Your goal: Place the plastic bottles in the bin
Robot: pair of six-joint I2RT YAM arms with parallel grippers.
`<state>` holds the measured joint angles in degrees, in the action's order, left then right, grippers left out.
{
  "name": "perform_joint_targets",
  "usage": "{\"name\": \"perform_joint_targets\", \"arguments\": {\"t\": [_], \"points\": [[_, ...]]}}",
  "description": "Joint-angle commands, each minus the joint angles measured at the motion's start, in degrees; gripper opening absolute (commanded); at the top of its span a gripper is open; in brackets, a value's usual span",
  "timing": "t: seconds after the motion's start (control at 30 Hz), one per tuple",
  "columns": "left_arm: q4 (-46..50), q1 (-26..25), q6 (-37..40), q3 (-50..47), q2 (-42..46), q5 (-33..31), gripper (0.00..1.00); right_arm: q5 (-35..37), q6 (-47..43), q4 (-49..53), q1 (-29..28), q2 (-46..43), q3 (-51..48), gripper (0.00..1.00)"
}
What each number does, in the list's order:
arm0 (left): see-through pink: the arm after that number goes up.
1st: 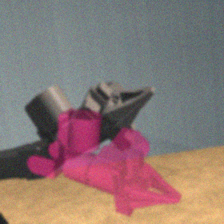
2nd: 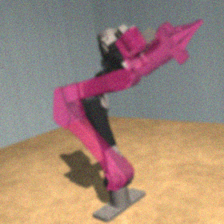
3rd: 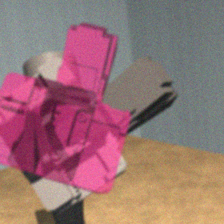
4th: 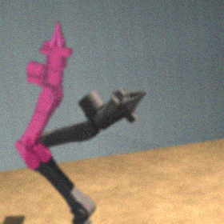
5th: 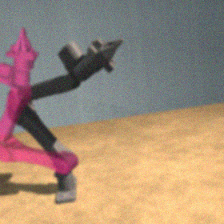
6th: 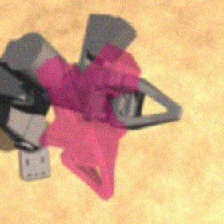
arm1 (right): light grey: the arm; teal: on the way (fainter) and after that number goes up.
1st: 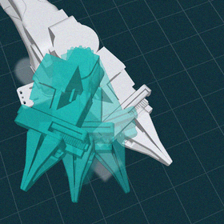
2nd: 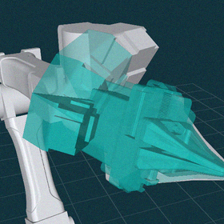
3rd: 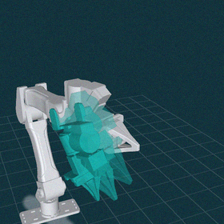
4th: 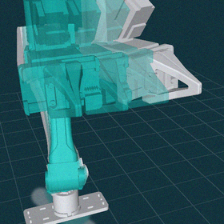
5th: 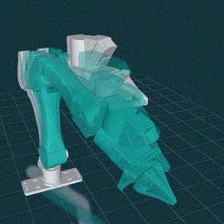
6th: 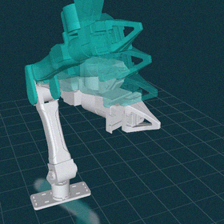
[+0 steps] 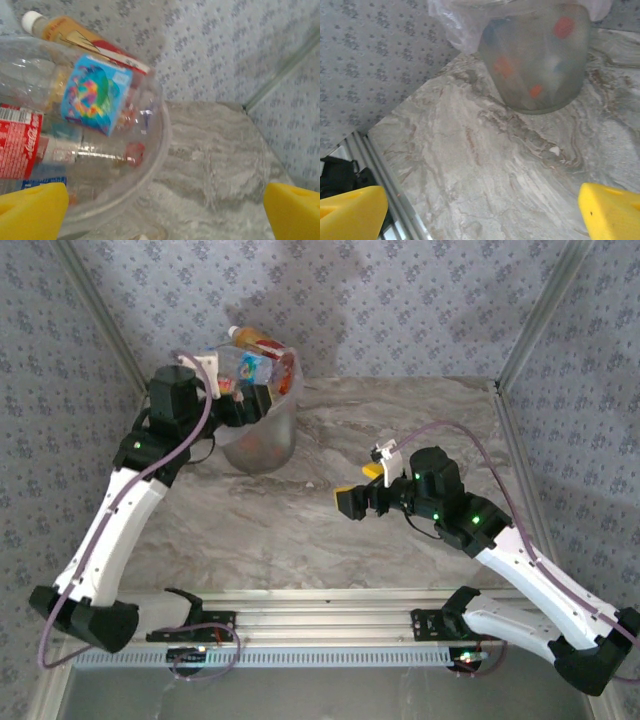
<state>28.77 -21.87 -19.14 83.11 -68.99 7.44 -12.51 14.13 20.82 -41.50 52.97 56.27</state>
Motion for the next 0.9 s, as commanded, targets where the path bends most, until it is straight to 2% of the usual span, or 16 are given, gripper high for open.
{"name": "perform_joint_targets", "arguments": {"t": [0.0, 0.07, 0.3, 0.47, 0.57, 0.73, 0.77, 0.87], "points": [[0.96, 0.07, 7.44, -4.56, 5.40, 2.33, 1.00, 5.47, -0.92, -0.07, 0.78, -1.09, -0.70, 1.00], [0.92, 0.08, 8.15, -8.30, 8.18, 1.06, 1.00, 6.66, -1.49, 0.27, 1.34, -1.24, -0.82, 1.00], [-2.67, 0.07, 9.14, -21.41, 17.33, -4.37, 1.00, 17.31, -2.78, 2.33, 2.86, -1.86, -2.32, 1.00], [-9.92, 0.07, 10.05, -33.40, 25.09, -9.76, 1.00, 24.49, -6.30, -6.65, 3.53, -6.04, -11.32, 1.00], [-10.53, 0.07, 10.43, -37.40, 27.06, -12.93, 1.00, 26.59, -6.97, -8.91, 4.77, -8.19, -14.46, 1.00], [-9.88, 0.11, 9.78, -41.89, 27.31, -17.67, 1.00, 35.14, -8.24, -6.05, 8.51, -6.84, -17.08, 1.00], [-10.71, 0.16, 11.00, -43.27, 27.55, -17.39, 1.00, 36.20, -8.16, -6.21, 9.47, -6.63, -17.92, 1.00], [-11.60, 0.59, 9.90, -46.16, 28.33, -21.70, 1.00, 37.20, -8.07, -7.56, 12.67, -6.58, -20.47, 1.00]]}}
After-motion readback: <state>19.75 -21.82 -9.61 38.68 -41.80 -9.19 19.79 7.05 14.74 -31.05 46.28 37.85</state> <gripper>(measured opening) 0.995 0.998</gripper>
